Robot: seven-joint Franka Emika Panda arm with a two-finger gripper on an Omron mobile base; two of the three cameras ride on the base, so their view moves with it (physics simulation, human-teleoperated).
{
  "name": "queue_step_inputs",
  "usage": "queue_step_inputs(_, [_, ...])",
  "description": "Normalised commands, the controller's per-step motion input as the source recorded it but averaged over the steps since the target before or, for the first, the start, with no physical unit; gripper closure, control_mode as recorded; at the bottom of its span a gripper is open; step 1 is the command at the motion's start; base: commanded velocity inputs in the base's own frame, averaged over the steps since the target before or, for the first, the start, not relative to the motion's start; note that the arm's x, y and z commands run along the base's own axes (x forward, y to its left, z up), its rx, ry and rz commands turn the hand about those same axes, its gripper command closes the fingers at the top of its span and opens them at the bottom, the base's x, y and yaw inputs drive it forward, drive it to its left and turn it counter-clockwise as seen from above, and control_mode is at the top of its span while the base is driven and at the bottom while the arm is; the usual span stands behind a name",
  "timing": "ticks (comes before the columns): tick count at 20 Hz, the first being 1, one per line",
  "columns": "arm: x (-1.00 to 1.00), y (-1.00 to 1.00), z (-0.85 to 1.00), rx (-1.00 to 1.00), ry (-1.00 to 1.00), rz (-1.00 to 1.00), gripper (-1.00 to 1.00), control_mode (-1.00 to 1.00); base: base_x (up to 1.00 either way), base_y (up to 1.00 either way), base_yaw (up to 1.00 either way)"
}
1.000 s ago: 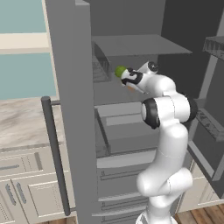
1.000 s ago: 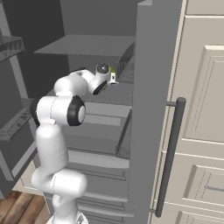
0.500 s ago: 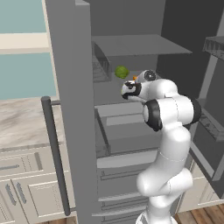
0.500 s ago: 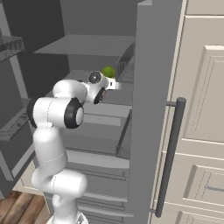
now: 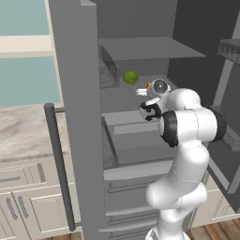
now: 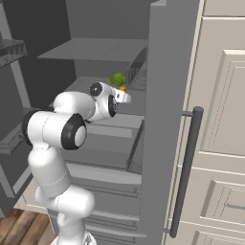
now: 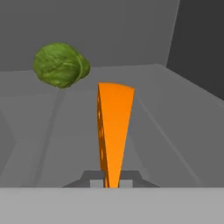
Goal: Pick the cheese from the fridge and the cheese grater from the cabinet and place them next to the salad bowl.
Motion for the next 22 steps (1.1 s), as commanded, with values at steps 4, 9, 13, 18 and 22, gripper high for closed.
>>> queue_step_inputs(4, [-0.02, 0.0, 0.3, 0.02, 0.12, -0.01, 1.0, -1.0, 0.0, 0.0, 0.0])
queue_step_inputs(9, [0.0, 0.0, 0.05, -0.01, 0.18, 0.0, 1.0, -1.0, 0.0, 0.0, 0.0])
queue_step_inputs(13, [0.0, 0.0, 0.24, -0.01, 0.07, -0.02, 1.0, -1.0, 0.0, 0.0, 0.0])
queue_step_inputs(18, [-0.05, -0.02, 0.3, 0.02, 0.05, -0.03, 1.0, -1.0, 0.0, 0.0, 0.0])
queue_step_inputs(22, [-0.19, -0.18, 0.13, 0.12, 0.0, 0.0, 1.0, -1.0, 0.0, 0.0, 0.0])
